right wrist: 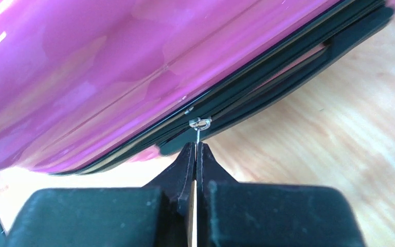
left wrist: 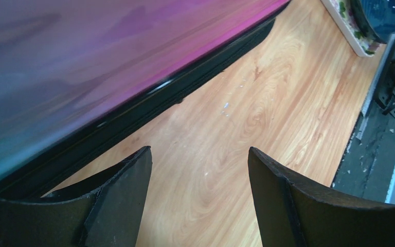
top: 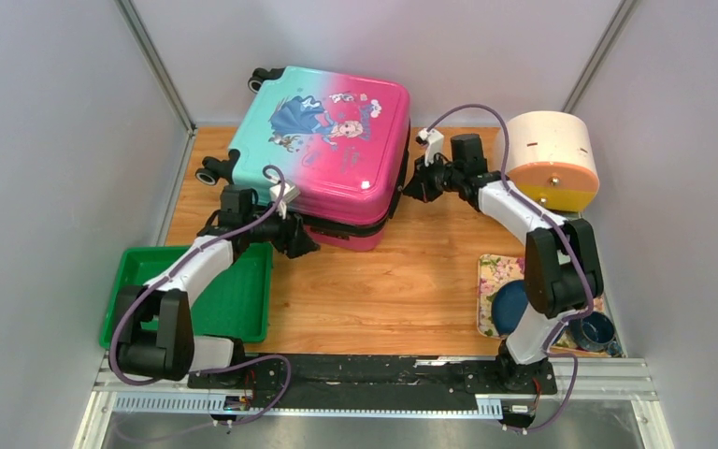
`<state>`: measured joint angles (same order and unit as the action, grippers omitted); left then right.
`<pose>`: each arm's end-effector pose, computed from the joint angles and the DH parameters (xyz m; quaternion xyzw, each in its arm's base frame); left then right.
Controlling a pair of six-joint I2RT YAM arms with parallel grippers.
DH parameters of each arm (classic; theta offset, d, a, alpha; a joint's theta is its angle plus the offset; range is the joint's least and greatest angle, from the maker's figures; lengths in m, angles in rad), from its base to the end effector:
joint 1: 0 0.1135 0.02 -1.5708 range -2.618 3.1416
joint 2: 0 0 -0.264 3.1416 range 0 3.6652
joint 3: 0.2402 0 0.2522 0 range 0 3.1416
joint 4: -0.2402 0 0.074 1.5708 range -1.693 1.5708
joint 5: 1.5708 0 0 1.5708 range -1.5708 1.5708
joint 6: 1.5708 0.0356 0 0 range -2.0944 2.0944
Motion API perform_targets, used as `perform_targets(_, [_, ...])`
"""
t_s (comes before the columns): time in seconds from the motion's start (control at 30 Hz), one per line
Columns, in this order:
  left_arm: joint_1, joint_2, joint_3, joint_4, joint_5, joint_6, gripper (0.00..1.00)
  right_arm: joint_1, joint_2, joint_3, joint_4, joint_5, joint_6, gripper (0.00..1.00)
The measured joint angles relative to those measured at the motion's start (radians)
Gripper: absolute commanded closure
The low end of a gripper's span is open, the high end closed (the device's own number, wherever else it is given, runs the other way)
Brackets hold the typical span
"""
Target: Open, take out, and arrange the luggage
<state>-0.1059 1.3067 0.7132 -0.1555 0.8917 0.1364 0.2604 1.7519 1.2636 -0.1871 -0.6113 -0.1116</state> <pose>0.2539 -0.0548 0.2155 0.2710 0.8003 -0.3898 0.3664 0.3740 0.1208 0.2468 -0.2870 0.8208 0.3012 0.3915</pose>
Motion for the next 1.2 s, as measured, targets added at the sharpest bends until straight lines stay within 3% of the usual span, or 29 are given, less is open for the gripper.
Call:
perform_targets(0.27, [-0.180, 0.100, 0.007, 0.127, -0.084, -0.065, 0.23, 0.061, -0.132, -0.190, 0.059, 0.005, 0.172, 1.00])
perform_targets(0.63, [-0.386, 0.277, 0.137, 0.240, -0.116, -0.122, 0.23, 0.151, -0.292, -0.384, 0.215, 0.325, 0.355, 1.00])
perform_targets(0.83, [-0.377, 0.241, 0.130, 0.217, -0.120, -0.155, 0.23, 0.131, -0.286, -0.407, 0.258, 0.269, 0.353, 1.00])
perform_targets(1.1, [-0.234, 0.049, 0.024, 0.201, -0.167, -0.176, 0.23, 0.096, -0.177, -0.407, 0.338, 0.132, 0.329, 1.00])
perform_targets(1.2, [-0.211, 0.021, 0.011, 0.196, -0.179, -0.176, 0.23, 0.089, -0.159, -0.394, 0.339, 0.101, 0.296, 0.84])
